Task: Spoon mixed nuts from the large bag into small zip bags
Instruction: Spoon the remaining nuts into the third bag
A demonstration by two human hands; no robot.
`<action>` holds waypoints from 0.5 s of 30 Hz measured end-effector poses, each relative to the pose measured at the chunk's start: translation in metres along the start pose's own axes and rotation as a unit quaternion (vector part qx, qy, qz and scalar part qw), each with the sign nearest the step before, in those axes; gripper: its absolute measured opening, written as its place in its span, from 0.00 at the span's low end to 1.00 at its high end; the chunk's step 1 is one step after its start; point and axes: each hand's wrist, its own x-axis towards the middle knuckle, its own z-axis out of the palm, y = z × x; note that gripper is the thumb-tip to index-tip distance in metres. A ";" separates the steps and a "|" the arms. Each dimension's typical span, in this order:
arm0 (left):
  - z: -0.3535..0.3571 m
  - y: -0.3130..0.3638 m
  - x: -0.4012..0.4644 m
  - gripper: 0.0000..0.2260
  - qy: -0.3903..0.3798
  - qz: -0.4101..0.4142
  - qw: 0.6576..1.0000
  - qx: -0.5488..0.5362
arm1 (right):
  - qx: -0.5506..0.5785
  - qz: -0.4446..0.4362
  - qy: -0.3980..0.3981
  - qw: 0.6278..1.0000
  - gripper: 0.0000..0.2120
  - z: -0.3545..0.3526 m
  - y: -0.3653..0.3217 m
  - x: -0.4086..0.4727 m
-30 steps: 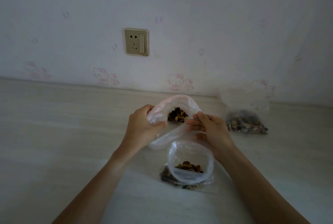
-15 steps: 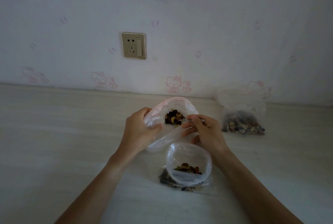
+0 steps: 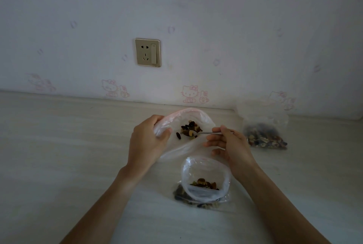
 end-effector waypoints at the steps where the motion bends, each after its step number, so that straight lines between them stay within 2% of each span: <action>1: 0.000 0.000 0.000 0.09 0.000 -0.001 1.000 0.008 | -0.001 -0.004 0.000 1.000 0.17 0.000 -0.001 -0.001; 5: -0.004 0.002 -0.001 0.13 0.006 0.004 0.999 0.042 | -0.010 -0.026 -0.015 1.000 0.17 0.001 -0.008 -0.007; 9: -0.009 0.009 -0.001 0.19 0.018 0.028 0.999 0.032 | 0.003 -0.050 -0.023 0.998 0.16 -0.008 -0.023 -0.019; 15: -0.014 0.033 -0.011 0.12 0.072 0.153 0.985 0.030 | 0.022 -0.089 -0.045 0.995 0.16 -0.042 -0.043 -0.051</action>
